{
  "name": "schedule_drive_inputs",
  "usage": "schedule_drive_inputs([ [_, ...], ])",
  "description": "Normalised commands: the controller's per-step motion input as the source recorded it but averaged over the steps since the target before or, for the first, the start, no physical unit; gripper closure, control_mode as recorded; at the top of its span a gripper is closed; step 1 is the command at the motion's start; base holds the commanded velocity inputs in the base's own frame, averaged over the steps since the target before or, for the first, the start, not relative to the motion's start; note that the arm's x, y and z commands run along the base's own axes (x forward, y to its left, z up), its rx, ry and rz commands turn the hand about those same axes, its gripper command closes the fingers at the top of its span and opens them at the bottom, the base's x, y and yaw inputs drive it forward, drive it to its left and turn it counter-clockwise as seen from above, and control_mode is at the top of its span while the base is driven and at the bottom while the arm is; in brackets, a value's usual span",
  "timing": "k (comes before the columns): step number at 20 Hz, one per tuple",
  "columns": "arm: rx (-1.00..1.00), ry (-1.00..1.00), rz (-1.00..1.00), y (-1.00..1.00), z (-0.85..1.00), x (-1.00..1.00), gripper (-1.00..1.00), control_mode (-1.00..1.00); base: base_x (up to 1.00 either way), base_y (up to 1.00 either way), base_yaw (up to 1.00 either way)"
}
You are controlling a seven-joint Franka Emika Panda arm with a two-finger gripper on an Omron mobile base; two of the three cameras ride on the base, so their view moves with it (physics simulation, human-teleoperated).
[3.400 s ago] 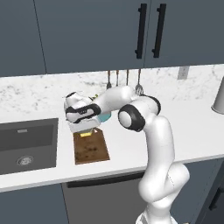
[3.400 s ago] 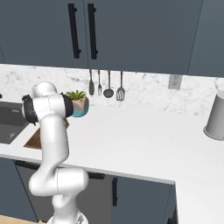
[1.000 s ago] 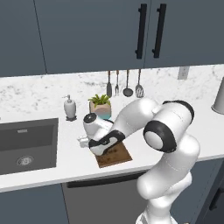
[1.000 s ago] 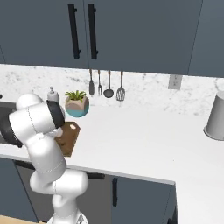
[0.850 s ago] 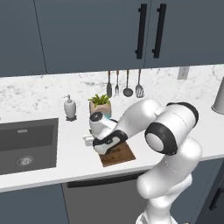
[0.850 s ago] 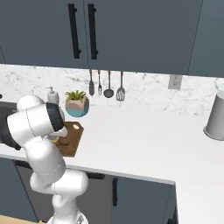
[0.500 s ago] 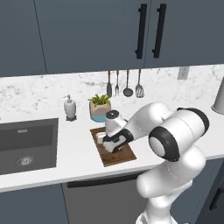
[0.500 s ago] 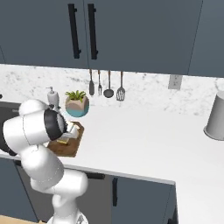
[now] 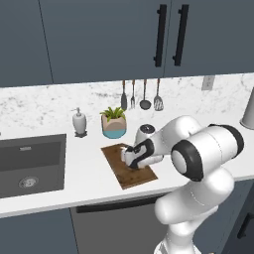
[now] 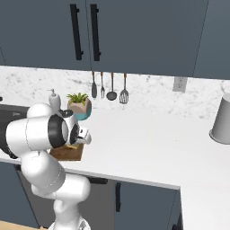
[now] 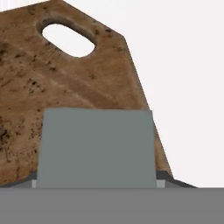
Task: Pick up the sponge from the counter and clean the cutting board by briefly scrubbing or pressing down on the cutting board. Once finished, release the sponge.
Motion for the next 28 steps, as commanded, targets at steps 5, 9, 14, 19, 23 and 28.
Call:
schedule_drive_inputs([
  [5,0.00,-0.03,0.29,0.00,-0.13,-0.77,1.00,-1.00,0.00,0.00,0.00],
  [9,-0.02,-0.07,0.26,0.00,-0.05,-0.81,1.00,-1.00,0.00,0.00,0.00],
  [14,-0.01,-0.02,0.17,0.01,0.00,-0.20,1.00,-1.00,0.00,0.00,0.00],
  [19,-0.01,0.00,0.13,0.22,-0.14,-0.10,1.00,-1.00,0.00,0.00,0.00],
  [23,0.00,0.03,0.21,0.34,-0.43,-0.28,1.00,-1.00,0.00,0.00,0.00],
  [28,0.02,0.00,0.12,0.18,-0.29,-0.36,1.00,-1.00,0.00,0.00,0.00],
])
